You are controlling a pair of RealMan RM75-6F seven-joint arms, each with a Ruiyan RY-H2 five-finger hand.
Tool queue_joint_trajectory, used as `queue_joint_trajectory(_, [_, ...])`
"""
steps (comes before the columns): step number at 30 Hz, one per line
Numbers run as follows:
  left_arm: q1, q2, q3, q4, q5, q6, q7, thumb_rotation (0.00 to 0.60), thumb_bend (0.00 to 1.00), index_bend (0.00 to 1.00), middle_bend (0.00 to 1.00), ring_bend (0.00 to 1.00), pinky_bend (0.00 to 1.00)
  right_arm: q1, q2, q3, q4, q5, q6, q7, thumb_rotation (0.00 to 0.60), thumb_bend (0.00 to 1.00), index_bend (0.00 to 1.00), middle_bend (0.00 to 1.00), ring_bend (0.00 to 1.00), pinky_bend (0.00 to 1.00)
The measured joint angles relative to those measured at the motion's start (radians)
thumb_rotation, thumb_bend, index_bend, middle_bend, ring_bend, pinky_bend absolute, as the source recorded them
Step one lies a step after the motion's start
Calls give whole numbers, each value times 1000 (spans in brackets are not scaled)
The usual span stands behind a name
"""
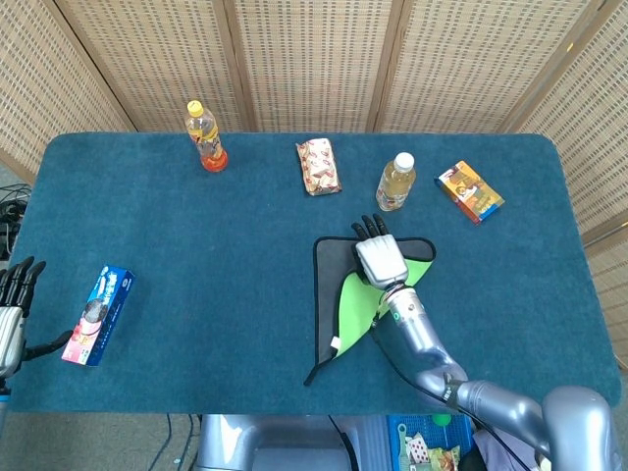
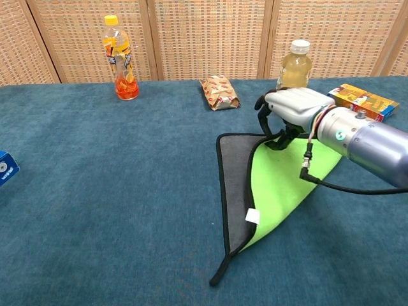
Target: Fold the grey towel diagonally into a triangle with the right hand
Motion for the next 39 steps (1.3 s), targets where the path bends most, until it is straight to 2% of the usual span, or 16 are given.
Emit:
queue_joint_trajectory(17, [-8, 0, 0, 9, -11, -20, -17, 600, 147, 0, 0, 0, 0, 76, -65, 10, 125, 42, -36, 22, 600, 476, 668, 175, 0, 0])
queue_joint_trajectory(39, [-15, 2, -4, 18, -31, -44, -32, 600, 146, 0, 0, 0, 0, 142, -112, 17, 230, 63, -66, 53, 600, 476, 668, 175, 0, 0])
